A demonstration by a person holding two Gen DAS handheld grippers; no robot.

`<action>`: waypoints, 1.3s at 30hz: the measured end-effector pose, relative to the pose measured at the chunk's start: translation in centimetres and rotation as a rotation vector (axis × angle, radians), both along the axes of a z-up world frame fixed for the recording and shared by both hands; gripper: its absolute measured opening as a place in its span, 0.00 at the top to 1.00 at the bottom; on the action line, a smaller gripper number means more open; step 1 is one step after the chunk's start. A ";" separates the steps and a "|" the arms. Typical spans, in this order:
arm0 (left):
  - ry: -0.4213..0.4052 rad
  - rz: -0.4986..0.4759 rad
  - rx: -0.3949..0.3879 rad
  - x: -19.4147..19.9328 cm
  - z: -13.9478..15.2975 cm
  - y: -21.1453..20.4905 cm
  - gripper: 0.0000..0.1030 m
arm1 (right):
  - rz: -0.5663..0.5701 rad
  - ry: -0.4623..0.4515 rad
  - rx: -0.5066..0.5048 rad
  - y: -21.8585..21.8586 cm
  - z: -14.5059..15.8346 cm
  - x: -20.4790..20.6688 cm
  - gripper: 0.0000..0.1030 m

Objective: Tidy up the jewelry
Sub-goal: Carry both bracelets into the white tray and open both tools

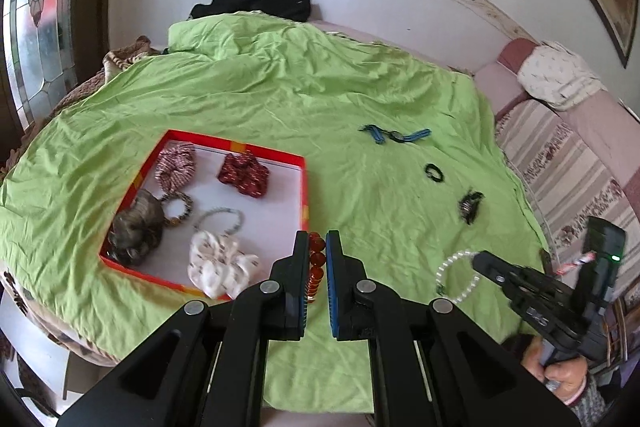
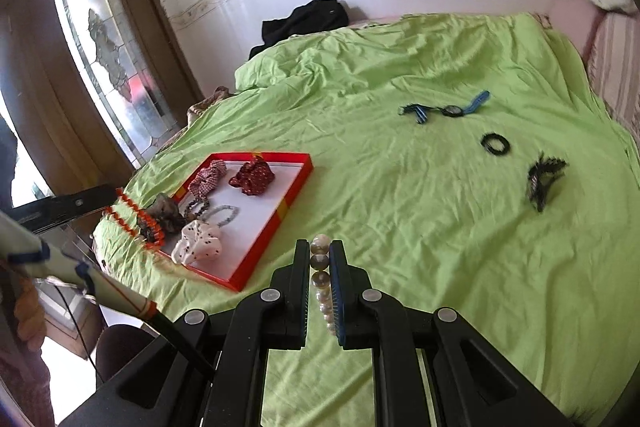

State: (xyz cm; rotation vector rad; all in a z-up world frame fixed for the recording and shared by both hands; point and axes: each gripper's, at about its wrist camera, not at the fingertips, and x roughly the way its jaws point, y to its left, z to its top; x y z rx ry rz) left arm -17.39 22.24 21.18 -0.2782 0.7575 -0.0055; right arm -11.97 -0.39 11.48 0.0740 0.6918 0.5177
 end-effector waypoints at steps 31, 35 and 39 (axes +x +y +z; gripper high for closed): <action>0.159 0.216 -0.216 17.4 -13.8 15.6 0.93 | 0.187 0.194 -0.116 22.4 -4.8 13.7 0.90; 0.192 0.256 -0.141 17.8 -14.9 16.4 0.93 | 0.153 0.204 -0.186 23.1 -6.8 14.8 0.90; 0.195 0.266 -0.144 17.9 -15.1 16.6 0.93 | 0.119 0.200 -0.267 23.0 -8.4 15.4 0.90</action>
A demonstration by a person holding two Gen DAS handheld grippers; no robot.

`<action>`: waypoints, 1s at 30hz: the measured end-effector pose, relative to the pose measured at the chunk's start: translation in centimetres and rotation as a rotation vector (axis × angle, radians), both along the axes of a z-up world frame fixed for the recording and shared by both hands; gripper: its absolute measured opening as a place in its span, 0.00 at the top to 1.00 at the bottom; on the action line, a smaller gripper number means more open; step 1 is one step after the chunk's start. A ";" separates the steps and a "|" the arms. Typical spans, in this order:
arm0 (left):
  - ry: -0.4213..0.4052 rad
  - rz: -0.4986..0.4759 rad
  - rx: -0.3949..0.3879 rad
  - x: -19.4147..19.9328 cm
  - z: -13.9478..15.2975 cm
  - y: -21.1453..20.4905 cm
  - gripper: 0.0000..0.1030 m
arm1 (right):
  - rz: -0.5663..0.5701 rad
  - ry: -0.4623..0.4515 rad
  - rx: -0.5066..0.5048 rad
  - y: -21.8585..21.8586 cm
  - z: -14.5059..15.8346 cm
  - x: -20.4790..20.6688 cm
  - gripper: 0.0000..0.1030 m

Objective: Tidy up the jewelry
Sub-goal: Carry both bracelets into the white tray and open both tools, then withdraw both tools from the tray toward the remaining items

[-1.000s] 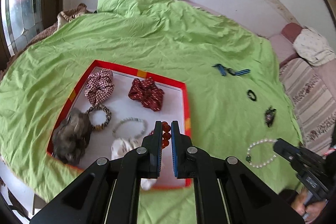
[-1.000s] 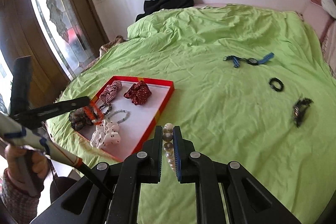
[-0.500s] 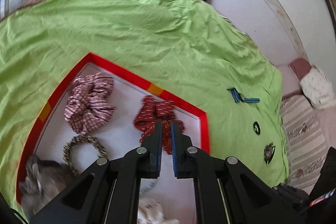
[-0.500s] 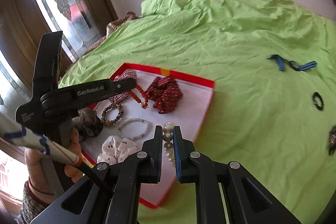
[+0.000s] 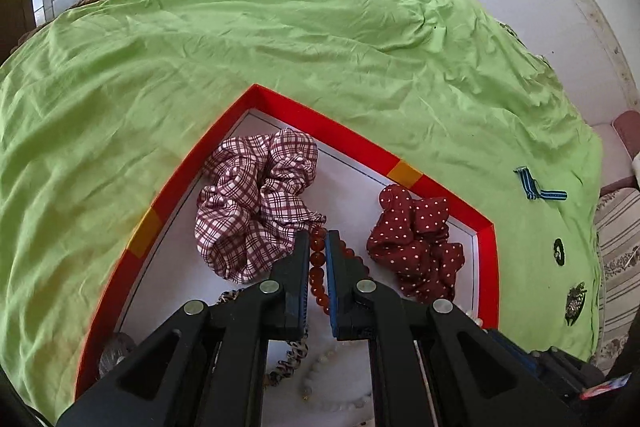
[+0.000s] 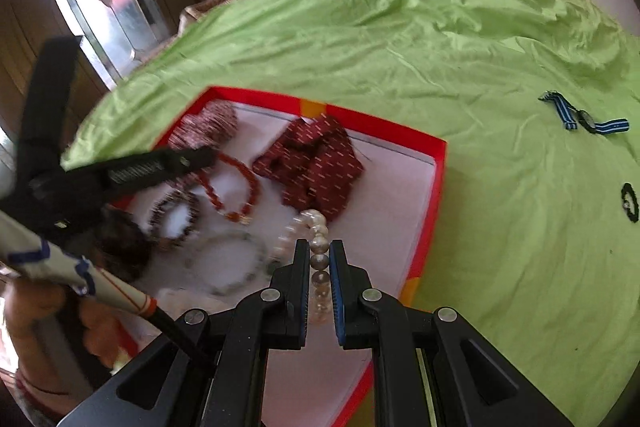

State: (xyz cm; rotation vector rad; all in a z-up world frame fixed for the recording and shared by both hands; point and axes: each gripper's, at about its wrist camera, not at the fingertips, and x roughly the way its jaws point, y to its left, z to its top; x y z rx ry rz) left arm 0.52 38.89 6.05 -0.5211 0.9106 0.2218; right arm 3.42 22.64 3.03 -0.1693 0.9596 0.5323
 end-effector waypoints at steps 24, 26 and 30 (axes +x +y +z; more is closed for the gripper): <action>-0.249 0.229 -0.036 -6.6 4.6 5.1 0.64 | 0.002 -0.031 -0.156 5.9 -1.3 6.0 0.78; -0.243 0.225 -0.050 -6.5 4.3 5.5 0.64 | 0.012 -0.027 -0.160 7.0 -1.7 6.8 0.78; -0.235 0.221 -0.038 -6.5 4.1 5.5 0.64 | 0.038 -0.020 -0.113 8.7 -1.4 7.6 0.78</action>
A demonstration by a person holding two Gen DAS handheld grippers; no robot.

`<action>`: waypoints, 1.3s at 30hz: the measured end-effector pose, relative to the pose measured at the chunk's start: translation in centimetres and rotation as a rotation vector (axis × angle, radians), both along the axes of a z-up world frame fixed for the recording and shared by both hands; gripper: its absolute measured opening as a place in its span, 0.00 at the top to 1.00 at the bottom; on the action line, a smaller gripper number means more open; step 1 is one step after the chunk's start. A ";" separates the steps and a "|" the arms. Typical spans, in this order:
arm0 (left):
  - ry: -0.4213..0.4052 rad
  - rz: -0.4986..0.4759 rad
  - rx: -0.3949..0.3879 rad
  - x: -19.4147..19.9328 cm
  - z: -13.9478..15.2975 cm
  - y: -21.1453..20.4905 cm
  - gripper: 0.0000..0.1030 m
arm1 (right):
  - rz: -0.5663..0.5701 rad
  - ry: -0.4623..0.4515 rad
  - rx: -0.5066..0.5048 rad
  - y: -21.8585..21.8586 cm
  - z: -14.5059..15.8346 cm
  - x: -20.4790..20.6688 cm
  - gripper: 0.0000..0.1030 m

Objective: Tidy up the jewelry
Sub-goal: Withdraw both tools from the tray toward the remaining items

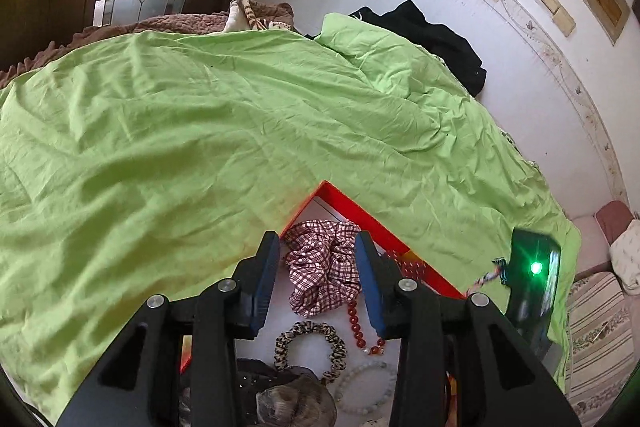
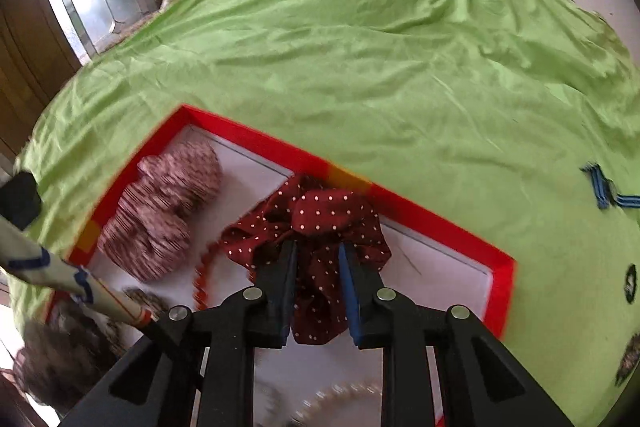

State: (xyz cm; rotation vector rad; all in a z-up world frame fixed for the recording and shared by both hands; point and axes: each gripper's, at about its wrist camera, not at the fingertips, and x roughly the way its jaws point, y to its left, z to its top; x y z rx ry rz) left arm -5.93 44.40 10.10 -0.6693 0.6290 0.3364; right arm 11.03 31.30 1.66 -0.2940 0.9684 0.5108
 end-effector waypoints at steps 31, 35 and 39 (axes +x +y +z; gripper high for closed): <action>0.035 -0.153 0.284 -0.1 2.0 -11.4 0.59 | -0.487 -0.084 0.150 -34.6 5.5 -16.1 0.68; -0.013 -0.180 0.274 -1.6 3.1 -13.5 0.58 | -0.534 -0.100 0.170 -37.7 5.9 -18.0 0.68; -0.045 -0.215 0.333 -3.2 3.8 -16.9 0.53 | -0.568 -0.114 0.204 -40.2 6.5 -19.5 0.67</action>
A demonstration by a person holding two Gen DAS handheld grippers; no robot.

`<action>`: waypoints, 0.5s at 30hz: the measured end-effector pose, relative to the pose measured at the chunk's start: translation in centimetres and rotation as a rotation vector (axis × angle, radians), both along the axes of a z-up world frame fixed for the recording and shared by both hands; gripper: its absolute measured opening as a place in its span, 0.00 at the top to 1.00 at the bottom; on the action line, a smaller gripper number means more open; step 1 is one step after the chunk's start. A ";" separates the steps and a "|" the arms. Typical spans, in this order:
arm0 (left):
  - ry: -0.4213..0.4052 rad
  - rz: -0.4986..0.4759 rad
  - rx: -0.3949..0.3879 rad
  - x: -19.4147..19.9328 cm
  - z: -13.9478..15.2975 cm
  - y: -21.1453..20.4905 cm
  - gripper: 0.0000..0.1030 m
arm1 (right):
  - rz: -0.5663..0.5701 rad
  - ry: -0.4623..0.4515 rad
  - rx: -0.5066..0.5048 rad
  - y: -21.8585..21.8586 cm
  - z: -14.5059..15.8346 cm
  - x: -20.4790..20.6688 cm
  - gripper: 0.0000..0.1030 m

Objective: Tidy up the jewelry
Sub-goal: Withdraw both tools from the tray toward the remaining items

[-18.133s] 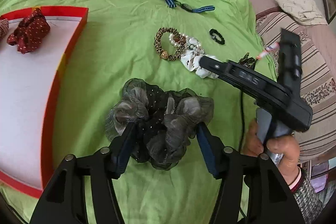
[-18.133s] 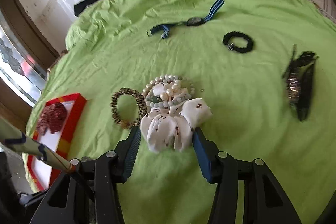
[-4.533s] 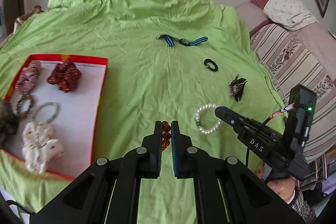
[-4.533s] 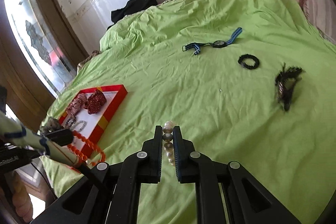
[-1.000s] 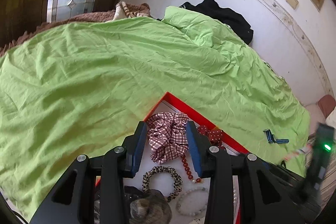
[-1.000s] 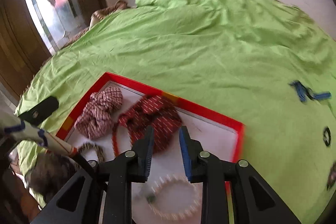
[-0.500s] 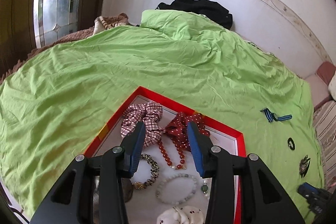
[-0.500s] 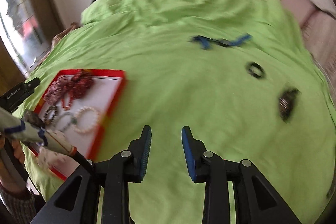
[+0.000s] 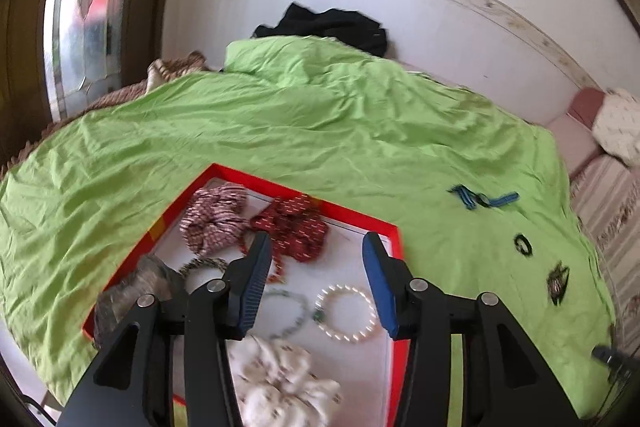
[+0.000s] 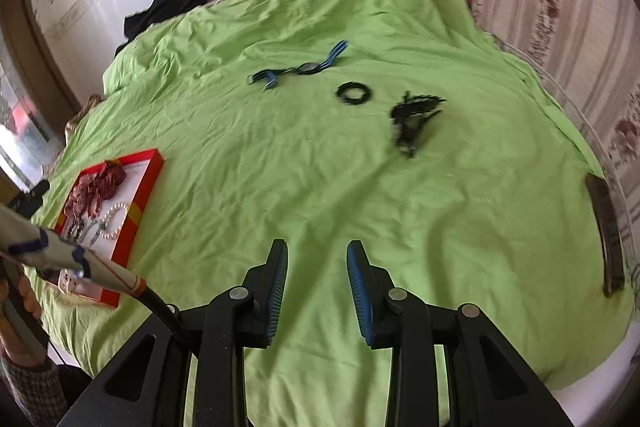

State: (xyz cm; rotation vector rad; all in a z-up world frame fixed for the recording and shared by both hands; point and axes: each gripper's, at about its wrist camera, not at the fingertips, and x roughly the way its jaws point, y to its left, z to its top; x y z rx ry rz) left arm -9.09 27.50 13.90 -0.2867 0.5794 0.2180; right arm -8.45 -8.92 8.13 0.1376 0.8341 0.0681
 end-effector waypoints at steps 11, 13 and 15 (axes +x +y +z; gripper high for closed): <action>0.047 -0.093 0.078 -3.0 0.2 -7.3 0.53 | -0.050 -0.047 0.084 -5.1 0.3 -1.8 0.59; 0.074 -0.112 0.089 -2.8 0.3 -8.4 0.53 | -0.053 -0.047 0.108 -6.0 0.0 -1.8 0.59; 0.098 -0.135 0.096 -2.7 0.6 -9.5 0.53 | -0.058 -0.053 0.131 -6.7 -0.2 -1.7 0.58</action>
